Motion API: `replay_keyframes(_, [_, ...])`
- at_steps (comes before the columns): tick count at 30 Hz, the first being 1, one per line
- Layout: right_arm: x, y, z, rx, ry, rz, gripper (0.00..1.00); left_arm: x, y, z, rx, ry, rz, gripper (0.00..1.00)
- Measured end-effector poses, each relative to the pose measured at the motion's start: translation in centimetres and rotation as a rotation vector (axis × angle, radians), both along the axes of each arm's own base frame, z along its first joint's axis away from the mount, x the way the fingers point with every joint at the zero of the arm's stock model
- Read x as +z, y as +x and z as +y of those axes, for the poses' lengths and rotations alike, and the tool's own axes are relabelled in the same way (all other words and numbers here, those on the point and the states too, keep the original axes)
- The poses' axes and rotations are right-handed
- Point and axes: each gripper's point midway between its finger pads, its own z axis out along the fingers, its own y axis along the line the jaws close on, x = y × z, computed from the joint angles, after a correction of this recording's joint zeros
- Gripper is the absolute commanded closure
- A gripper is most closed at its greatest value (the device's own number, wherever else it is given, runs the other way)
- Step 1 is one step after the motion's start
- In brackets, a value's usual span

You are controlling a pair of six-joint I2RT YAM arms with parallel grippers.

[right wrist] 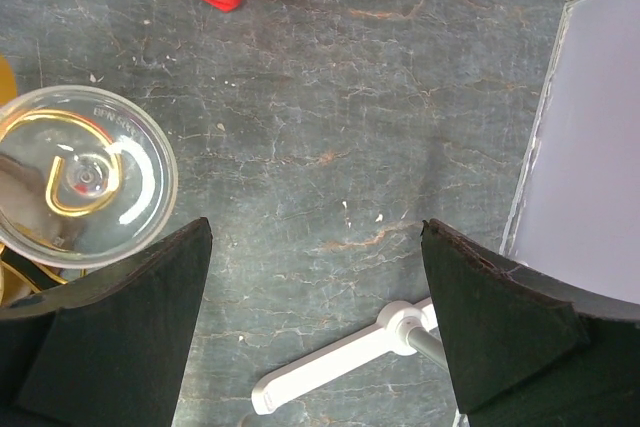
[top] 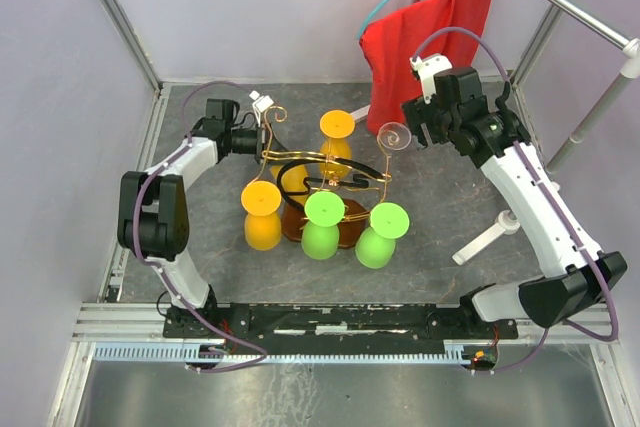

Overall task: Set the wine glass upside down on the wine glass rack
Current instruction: Pick up the wine glass at the center of the board.

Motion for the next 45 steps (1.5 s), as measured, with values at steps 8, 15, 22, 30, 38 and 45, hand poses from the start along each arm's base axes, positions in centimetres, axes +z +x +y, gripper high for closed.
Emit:
replay_keyframes(8, [-0.5,0.3,0.1,0.000,-0.007,0.015,0.07,0.7,0.1,-1.2,0.024,-0.052,-0.021,0.97])
replay_keyframes(15, [-0.7,0.7,0.3,0.002,-0.007,0.025,0.07,0.7,-0.2,-1.5,0.060,-0.118,-0.033,0.97])
replay_keyframes(22, [-0.6,0.8,0.5,0.003,-0.002,0.026,0.07,1.5,-0.5,-1.9,0.075,-0.190,-0.028,0.97])
replay_keyframes(30, [-0.6,0.8,0.5,-0.002,0.003,0.025,0.07,2.5,-0.5,-3.2,0.030,-0.301,-0.005,0.97])
replay_keyframes(38, [-0.6,0.8,0.5,-0.008,0.006,0.024,0.07,2.5,0.7,-2.8,0.073,-0.312,-0.011,0.97])
replay_keyframes(45, [-0.6,0.8,0.5,-0.010,0.008,0.024,0.07,3.2,2.0,-2.5,0.123,-0.251,-0.069,0.97])
